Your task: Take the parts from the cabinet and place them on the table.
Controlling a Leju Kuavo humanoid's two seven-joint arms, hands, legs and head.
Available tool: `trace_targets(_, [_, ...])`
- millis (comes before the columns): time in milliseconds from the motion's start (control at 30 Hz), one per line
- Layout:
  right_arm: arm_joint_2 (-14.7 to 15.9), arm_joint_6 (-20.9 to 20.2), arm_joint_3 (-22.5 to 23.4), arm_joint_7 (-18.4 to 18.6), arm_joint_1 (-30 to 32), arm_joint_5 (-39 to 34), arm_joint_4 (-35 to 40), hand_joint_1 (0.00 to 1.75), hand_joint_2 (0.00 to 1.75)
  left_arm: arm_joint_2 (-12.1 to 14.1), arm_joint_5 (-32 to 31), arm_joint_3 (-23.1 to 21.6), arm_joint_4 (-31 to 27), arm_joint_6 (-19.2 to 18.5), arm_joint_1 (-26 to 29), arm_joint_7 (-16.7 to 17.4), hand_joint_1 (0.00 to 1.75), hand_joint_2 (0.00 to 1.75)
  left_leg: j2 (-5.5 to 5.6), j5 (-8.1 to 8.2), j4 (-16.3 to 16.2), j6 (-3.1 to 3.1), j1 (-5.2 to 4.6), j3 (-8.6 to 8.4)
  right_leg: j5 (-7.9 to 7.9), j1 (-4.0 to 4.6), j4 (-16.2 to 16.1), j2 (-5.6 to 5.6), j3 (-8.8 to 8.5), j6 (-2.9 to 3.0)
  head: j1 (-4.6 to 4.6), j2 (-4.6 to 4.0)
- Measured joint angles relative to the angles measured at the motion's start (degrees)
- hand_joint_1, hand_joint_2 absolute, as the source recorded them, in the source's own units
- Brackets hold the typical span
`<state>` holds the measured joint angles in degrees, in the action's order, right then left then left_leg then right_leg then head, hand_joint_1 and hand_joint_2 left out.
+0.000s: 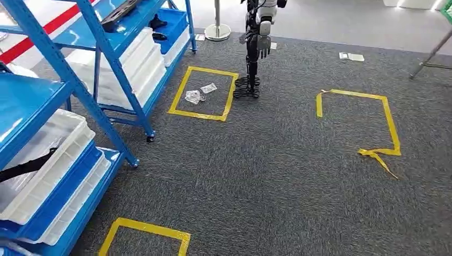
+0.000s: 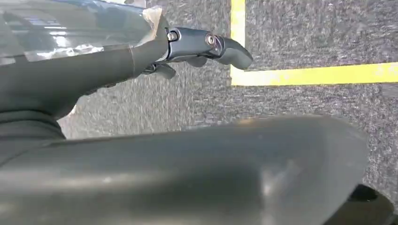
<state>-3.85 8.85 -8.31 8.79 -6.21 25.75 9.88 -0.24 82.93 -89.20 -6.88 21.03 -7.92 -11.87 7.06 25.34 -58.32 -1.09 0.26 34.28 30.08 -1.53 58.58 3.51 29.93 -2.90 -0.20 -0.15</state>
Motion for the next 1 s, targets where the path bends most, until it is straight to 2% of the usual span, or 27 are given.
trace_targets(67, [-0.2,0.0,0.0,0.0,-0.1,0.0,0.0,0.0,1.75,0.1,0.0,0.0,0.0,0.1,0.3,-0.1,0.0,0.0,1.08,-0.52,0.5,0.8,0.33,0.19,-0.32,0.2,0.0,-1.14,-0.56,0.87,-0.02,0.0])
trace_targets(100, [-0.4,0.0,0.0,0.0,-0.1,0.1,0.0,0.0,1.75,0.2,0.0,0.0,0.0,0.1,0.4,-0.1,0.0,0.0,0.39,-0.25,0.0,0.86,0.49,0.46,-0.63,-0.5,-0.2,-1.92,-0.52,1.37,-0.02,0.0])
trace_targets(133, [-0.3,0.0,0.0,0.0,-0.1,0.1,0.0,0.0,1.75,0.2,0.0,0.0,0.0,0.0,0.5,-0.1,0.0,0.0,-2.97,1.06,-1.5,1.05,0.02,1.06,-0.68,-0.28,-0.2,-2.41,-0.51,1.65,-0.31,0.0])
trace_targets(167, [-0.3,0.1,0.0,-0.1,0.0,0.2,0.0,0.0,1.75,0.1,0.0,0.0,0.0,-0.1,0.3,-0.1,0.0,0.0,-4.86,3.22,-4.8,1.26,0.1,2.66,-0.55,-0.21,-0.2,-3.22,-0.52,1.99,-0.83,0.0])
trace_targets(200, [-0.3,0.2,0.0,-0.2,0.2,0.4,0.0,0.0,1.75,0.1,0.0,0.0,0.0,-0.2,0.2,0.0,0.0,0.0,-5.86,5.56,-9.5,1.41,0.21,4.83,-0.5,0.11,-0.2,-4.15,-0.48,2.29,-0.85,0.0])
trace_targets(233, [-0.3,0.2,0.0,-0.2,0.2,0.5,0.0,0.0,1.75,0.0,0.0,0.0,0.0,-0.2,0.2,0.2,0.0,0.0,-6.3,7.53,-14.3,1.5,0.3,7.15,-0.43,0.33,-0.2,-5.14,-0.41,2.4,-0.92,0.0])
trace_targets(267, [-0.2,0.2,0.0,-0.2,0.1,0.7,0.0,0.0,1.75,0.0,0.1,0.0,0.0,-0.2,0.3,0.4,0.0,0.0,-6.44,8.15,-17.2,1.52,0.32,8.58,-0.35,0.49,-0.2,-5.99,-0.39,2.52,-0.85,0.0])
trace_targets(300, [-0.1,0.2,0.0,-0.2,0.0,1.0,0.0,0.0,1.75,-0.1,0.4,0.0,0.0,-0.1,0.4,0.5,0.0,0.0,-6.59,7.52,-17.2,1.44,0.32,8.6,-0.27,0.54,-0.2,-6.75,-0.44,2.59,-0.92,0.0])
trace_targets(333, [-0.1,0.1,0.0,-0.2,-0.1,1.2,0.0,0.0,1.75,-0.2,0.5,0.0,0.0,-0.1,0.5,0.5,0.0,0.0,-6.77,5.89,-15.0,1.27,0.31,7.48,-0.19,0.63,-0.2,-7.43,-0.51,2.7,-0.9,0.0])
trace_targets(367, [-0.1,0.0,0.0,-0.2,-0.2,1.3,0.0,0.0,1.75,-0.2,0.5,0.0,0.0,0.0,0.6,0.6,0.0,0.0,-7.18,3.69,-10.9,0.99,0.29,5.27,-0.1,0.68,-0.2,-8.07,-0.69,2.79,-0.92,0.0])
trace_targets(400, [-0.1,-0.2,0.0,0.1,-0.3,1.6,0.0,0.0,1.75,-0.3,0.6,0.0,0.0,0.0,0.5,0.6,0.0,0.0,-8.45,1.29,-5.3,0.44,0.1,2.16,0.12,0.78,-0.2,-8.73,-0.92,2.7,-0.9,0.0])
trace_targets(433, [0.0,-0.2,0.0,0.3,-0.3,1.7,0.0,0.0,1.75,-0.3,0.6,0.0,0.0,0.1,0.4,0.6,0.0,0.0,-12.09,0.6,-1.3,-0.31,-0.42,-0.04,0.24,0.86,-0.2,-9.18,-1.11,2.66,-0.92,0.0])
trace_targets(467, [0.0,-0.2,0.0,0.3,-0.3,1.8,0.0,0.0,1.75,-0.3,0.6,0.0,0.0,0.1,0.1,0.6,0.0,0.0,-12.31,1.05,-0.7,-0.31,-0.96,-0.26,0.56,1.62,-0.1,-9.85,-1.06,2.14,-0.9,0.0])
trace_targets(567, [0.3,-0.3,0.0,0.4,-0.6,2.1,0.0,0.0,1.75,-0.3,0.6,0.0,0.0,0.1,0.3,0.7,0.0,0.0,-9.94,0.97,-0.6,-0.77,-1.5,0.29,0.71,1.28,-0.4,-11.82,-1.53,1.56,-0.72,0.0])
trace_targets(600, [0.4,-0.3,0.0,0.4,-0.8,2.1,0.1,0.0,1.75,-0.3,0.6,0.0,0.0,0.2,0.4,0.7,0.0,0.0,-9.24,0.46,0.4,-1.3,-0.91,-0.52,1.01,1.75,-0.5,-12.29,-1.92,1.16,-0.85,0.0])
trace_targets(633, [0.7,-0.4,0.0,0.4,-0.8,2.2,0.2,0.0,1.75,-0.5,0.6,0.0,0.0,0.3,0.5,0.7,0.0,0.0,-8.74,0.08,1.0,-1.33,-0.77,-0.9,1.55,1.15,0.5,-9.28,-1.55,0.91,-0.7,0.0])
trace_targets(667, [0.7,-0.5,0.0,0.4,-0.6,2.3,0.2,0.0,1.75,-0.4,0.6,0.0,0.0,0.5,0.3,0.7,0.0,0.0,-8.03,-0.13,1.2,-1.65,-0.47,-0.95,2.9,1.09,3.3,-6.47,-0.15,1.03,-0.39,0.0])
trace_targets(700, [0.9,-0.7,0.0,0.4,-0.6,2.1,0.2,0.0,1.75,-0.5,0.6,0.0,0.0,0.5,-0.1,0.7,0.0,0.0,-7.05,-0.29,1.2,-1.96,-0.43,-0.68,4.93,0.98,7.9,-4.95,2.24,1.39,-0.26,0.0])
trace_targets(733, [1.2,-0.8,0.0,0.2,-0.7,2.1,0.2,0.0,1.75,-0.6,0.5,0.0,0.0,0.5,-0.1,0.7,0.0,0.0,-6.19,-0.33,1.2,-1.98,-0.42,-0.55,6.52,0.94,12.2,-4.42,4.5,1.58,-0.22,0.0])
trace_targets(767, [1.2,-0.8,0.0,0.2,-1.1,2.2,0.2,0.0,1.75,-0.7,0.5,0.0,0.0,0.5,0.0,0.7,0.0,0.0,-5.44,-0.35,1.2,-1.97,-0.39,-0.49,7.5,0.94,15.9,-4.26,6.4,1.45,-0.31,0.0])
trace_targets(800, [1.2,-0.8,0.0,0.3,-1.2,2.2,0.2,0.0,1.75,-0.8,0.5,0.0,0.0,0.5,0.1,0.7,0.0,0.0,-4.6,-0.37,1.1,-1.92,-0.29,-0.52,7.25,0.86,17.0,-4.23,7.02,1.02,-0.24,0.0])
trace_targets(833, [1.3,-0.8,0.0,0.3,-1.2,2.2,0.2,0.0,1.75,-0.8,0.4,0.0,0.0,0.5,0.1,0.7,0.0,0.0,-3.64,-0.43,1.1,-1.79,-0.15,-0.58,5.89,0.75,15.2,-4.19,6.27,0.27,-0.26,0.0])
trace_targets(867, [1.3,-0.8,0.0,0.3,-1.2,2.2,0.2,0.0,1.75,-0.9,0.4,0.0,0.0,0.5,0.1,0.7,0.0,0.0,-2.67,-0.49,1.0,-1.63,0.05,-0.61,3.88,0.52,11.3,-3.99,4.56,-0.52,-0.24,0.0])
trace_targets(900, [1.4,-0.8,0.0,0.3,-1.1,2.3,0.2,0.0,1.75,-0.9,0.4,0.0,0.0,0.5,0.1,0.7,0.0,0.0,-1.68,-0.44,0.7,-1.28,0.29,-0.61,1.46,0.12,5.9,-3.0,2.12,-1.39,-0.24,0.0])
trace_targets(933, [1.4,-0.7,0.0,0.3,-0.9,2.2,0.2,0.0,1.75,-0.9,0.3,0.0,0.0,0.5,0.1,0.7,0.0,0.0,-0.78,-0.31,0.3,-0.79,0.38,-0.19,-0.3,-0.66,1.0,0.49,0.14,-2.15,-0.03,0.0])
trace_targets(967, [1.4,-0.7,0.0,0.2,-0.8,2.3,0.2,0.0,1.75,-0.8,0.3,0.0,0.0,0.5,0.0,0.7,0.0,0.0,-0.16,-0.03,-0.5,-0.2,-0.04,0.34,0.14,-0.46,0.3,1.84,0.2,-1.46,0.15,0.0])
trace_targets(1000, [1.4,-0.7,0.0,0.3,-0.9,2.3,0.2,0.0,1.75,-0.8,0.3,0.0,0.0,0.5,0.1,0.8,0.0,0.0,0.19,-0.11,-0.5,-0.03,0.0,0.53,-0.02,-0.58,0.4,0.78,0.31,-0.54,-0.13,0.0])
